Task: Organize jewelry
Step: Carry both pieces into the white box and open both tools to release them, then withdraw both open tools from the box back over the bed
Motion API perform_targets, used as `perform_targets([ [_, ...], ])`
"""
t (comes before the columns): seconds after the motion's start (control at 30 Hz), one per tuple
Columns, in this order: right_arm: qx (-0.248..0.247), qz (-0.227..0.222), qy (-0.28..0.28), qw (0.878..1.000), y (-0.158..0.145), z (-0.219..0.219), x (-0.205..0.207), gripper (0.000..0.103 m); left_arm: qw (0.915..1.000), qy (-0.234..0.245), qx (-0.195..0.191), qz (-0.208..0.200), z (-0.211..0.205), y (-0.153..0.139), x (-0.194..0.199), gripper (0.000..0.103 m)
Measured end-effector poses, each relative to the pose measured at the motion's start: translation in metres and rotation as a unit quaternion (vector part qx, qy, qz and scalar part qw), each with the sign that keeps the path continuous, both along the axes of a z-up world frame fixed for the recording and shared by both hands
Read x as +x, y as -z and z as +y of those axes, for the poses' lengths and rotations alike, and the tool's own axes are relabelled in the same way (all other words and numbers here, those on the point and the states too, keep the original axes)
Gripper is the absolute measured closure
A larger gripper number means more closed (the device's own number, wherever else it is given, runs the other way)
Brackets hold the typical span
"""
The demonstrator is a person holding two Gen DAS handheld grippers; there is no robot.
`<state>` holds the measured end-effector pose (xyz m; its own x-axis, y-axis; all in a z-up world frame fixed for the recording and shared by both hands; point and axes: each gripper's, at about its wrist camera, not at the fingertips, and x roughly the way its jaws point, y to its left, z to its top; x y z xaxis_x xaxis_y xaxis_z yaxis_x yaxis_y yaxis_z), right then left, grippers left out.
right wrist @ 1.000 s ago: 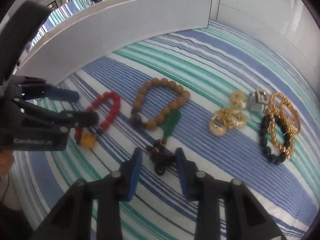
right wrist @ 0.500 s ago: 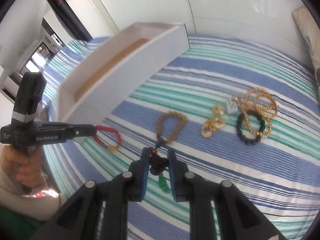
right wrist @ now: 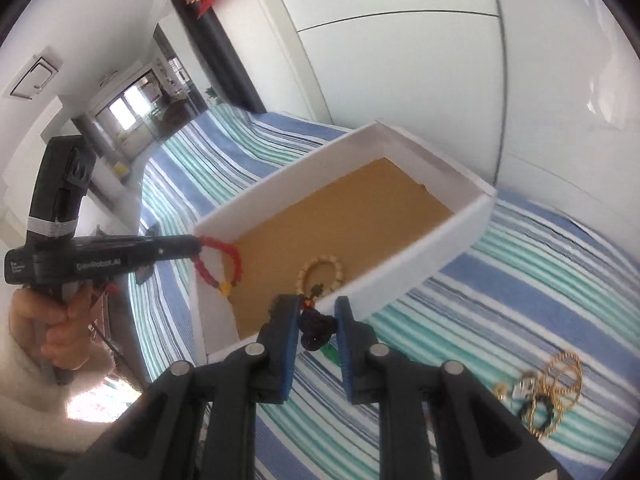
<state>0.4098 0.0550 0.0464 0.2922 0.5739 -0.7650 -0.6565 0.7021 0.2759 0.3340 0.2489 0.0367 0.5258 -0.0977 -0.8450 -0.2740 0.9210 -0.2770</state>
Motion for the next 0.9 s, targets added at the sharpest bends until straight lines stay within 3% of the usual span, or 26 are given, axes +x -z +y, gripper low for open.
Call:
perform_targets([
  [0.17, -0.042, -0.004, -0.016, 0.999, 0.021, 0.071, 0.045, 0.085, 0.9987, -0.035, 0.020, 0.032, 0.037, 0.041, 0.027, 0.096],
  [0.4, -0.120, 0.002, -0.012, 0.993, 0.088, 0.127, 0.093, 0.082, 0.9948, -0.064, 0.046, 0.064, 0.064, 0.094, 0.038, 0.093],
  [0.43, -0.125, 0.006, -0.010, 0.992, 0.094, 0.130, 0.096, 0.070, 0.9938, -0.070, 0.054, 0.067, 0.065, 0.098, 0.036, 0.086],
  [0.47, -0.123, 0.009, -0.004, 0.992, 0.096, 0.130, 0.098, 0.055, 0.9928, -0.076, 0.060, 0.070, 0.065, 0.102, 0.034, 0.069],
  [0.53, -0.105, 0.003, 0.018, 0.994, 0.090, 0.123, 0.097, 0.048, 0.9916, -0.092, 0.068, 0.061, 0.065, 0.101, 0.024, 0.042],
  [0.57, -0.095, -0.004, 0.026, 0.995, 0.085, 0.118, 0.095, 0.048, 0.9915, -0.096, 0.070, 0.052, 0.063, 0.098, 0.018, 0.035],
  [0.7, -0.072, -0.074, 0.048, 0.993, 0.044, 0.093, 0.072, 0.036, 0.9916, -0.095, 0.085, 0.023, 0.049, 0.077, -0.006, 0.033],
  [0.9, -0.050, -0.153, 0.066, 0.985, -0.014, 0.035, 0.004, 0.028, 0.9932, -0.056, 0.098, -0.028, -0.004, 0.039, -0.041, 0.019],
])
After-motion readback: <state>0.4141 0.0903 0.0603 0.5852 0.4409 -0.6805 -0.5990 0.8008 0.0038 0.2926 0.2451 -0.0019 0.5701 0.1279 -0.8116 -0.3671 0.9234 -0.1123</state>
